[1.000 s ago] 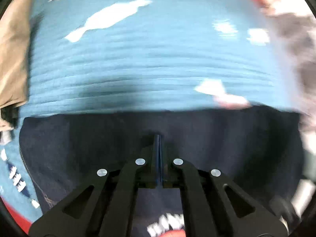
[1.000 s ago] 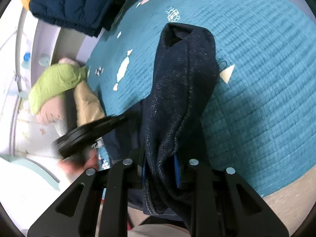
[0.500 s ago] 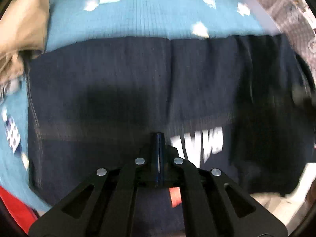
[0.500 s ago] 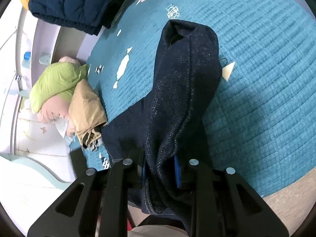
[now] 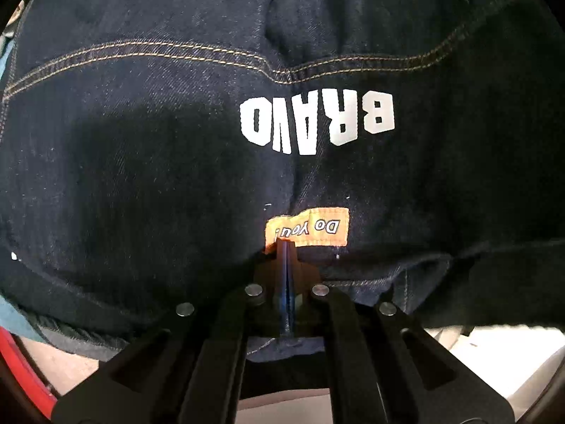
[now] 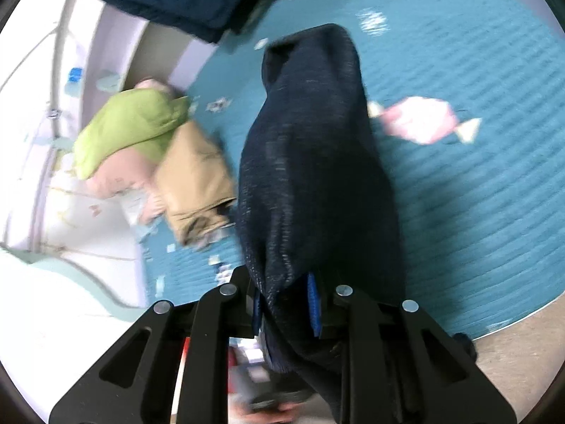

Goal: Fold large clothes

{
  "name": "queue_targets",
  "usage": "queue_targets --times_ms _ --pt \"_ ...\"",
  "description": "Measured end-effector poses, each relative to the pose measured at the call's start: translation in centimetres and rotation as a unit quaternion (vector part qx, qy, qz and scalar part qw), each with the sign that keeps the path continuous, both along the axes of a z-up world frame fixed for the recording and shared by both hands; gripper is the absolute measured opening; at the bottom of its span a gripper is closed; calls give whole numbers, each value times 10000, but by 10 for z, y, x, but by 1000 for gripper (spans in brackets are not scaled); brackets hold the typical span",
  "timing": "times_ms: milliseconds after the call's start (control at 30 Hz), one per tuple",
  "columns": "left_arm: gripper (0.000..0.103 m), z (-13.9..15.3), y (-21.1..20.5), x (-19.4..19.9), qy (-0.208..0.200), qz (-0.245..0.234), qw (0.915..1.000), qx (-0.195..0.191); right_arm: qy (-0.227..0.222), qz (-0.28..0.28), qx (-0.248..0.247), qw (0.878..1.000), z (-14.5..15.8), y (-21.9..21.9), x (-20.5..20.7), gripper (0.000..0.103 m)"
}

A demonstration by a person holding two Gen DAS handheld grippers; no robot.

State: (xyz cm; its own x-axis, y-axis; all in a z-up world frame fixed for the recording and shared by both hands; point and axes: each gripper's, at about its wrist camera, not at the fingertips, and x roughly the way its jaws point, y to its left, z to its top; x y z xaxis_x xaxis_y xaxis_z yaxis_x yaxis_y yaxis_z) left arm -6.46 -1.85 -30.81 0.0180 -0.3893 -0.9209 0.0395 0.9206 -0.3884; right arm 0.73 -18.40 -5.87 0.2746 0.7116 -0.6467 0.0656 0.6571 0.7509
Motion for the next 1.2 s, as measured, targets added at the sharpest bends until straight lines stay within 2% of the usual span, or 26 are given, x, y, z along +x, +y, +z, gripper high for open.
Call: queue_targets --times_ms 67,133,200,300,333,400,467,533,567,667,700,733,767,833,867,900,967,1000,1033,1067,1100,1133,1167,1200 --pt "3 7 16 -6 47 -32 9998 -197 -59 262 -192 9995 10 32 8 17" --pt "3 21 51 -17 138 80 9997 -210 -66 563 -346 9978 11 63 16 16" --pt "3 40 83 -26 -28 316 9986 -416 55 851 -388 9956 5 90 23 15" --pt "3 61 132 -39 -422 813 9957 -145 380 1391 -463 9885 -15 141 35 12" --pt "3 68 157 -47 -525 1109 9924 -17 439 1504 -450 9866 -20 152 36 11" --pt "3 73 194 -61 -572 1533 9865 54 603 1825 -413 9805 -34 187 41 10" --pt "3 72 224 -72 -600 1935 9787 321 646 2063 -455 9753 -47 218 44 10" --pt "3 63 252 -82 -513 2298 9702 575 643 2132 -849 9712 -68 253 49 10" --pt "3 58 269 -91 -417 2473 9664 561 608 2163 -1032 9690 -77 265 51 11" --pt "3 40 291 -103 -87 3005 9519 595 729 2256 -1625 9578 -118 295 57 24" --pt "3 38 299 -107 -41 3127 9476 648 956 2453 -1320 9556 -134 302 55 45" --pt "3 37 310 -112 6 3293 9418 681 1414 2668 -805 9499 -154 311 52 64" --pt "3 38 312 -113 33 3379 9387 684 1608 2691 -715 9469 -161 313 47 67" --pt "3 44 322 -114 -6 3572 9302 844 1359 2863 -910 9441 -154 321 41 70" --pt "4 49 320 -123 -69 3614 9277 936 1271 3038 -829 9406 -148 324 40 69" --pt "5 57 324 -123 -191 3654 9250 1024 1300 3168 -502 9382 -143 321 40 69" --pt "10 68 320 -118 -361 3656 9247 998 1377 3126 -18 9399 -129 306 41 69" --pt "10 75 317 -112 -475 3596 9269 963 1189 3056 71 9447 -114 293 43 69" --pt "10 87 308 -104 -558 3517 9297 943 916 2999 11 9496 -101 283 44 69" --pt "10 97 299 -97 -665 3383 9344 895 307 2870 -313 9569 -77 265 45 67" --pt "10 113 285 -84 -747 3261 9387 834 -258 2731 -747 9587 -56 247 43 64" --pt "10 116 276 -71 -871 3039 9461 698 -722 2582 -1243 9553 -39 227 40 53" --pt "10 119 264 -62 -940 2852 9521 578 -868 2485 -1514 9528 -31 216 39 45" --pt "10 116 255 -56 -975 2693 9569 481 -878 2376 -1765 9512 -26 203 35 27"
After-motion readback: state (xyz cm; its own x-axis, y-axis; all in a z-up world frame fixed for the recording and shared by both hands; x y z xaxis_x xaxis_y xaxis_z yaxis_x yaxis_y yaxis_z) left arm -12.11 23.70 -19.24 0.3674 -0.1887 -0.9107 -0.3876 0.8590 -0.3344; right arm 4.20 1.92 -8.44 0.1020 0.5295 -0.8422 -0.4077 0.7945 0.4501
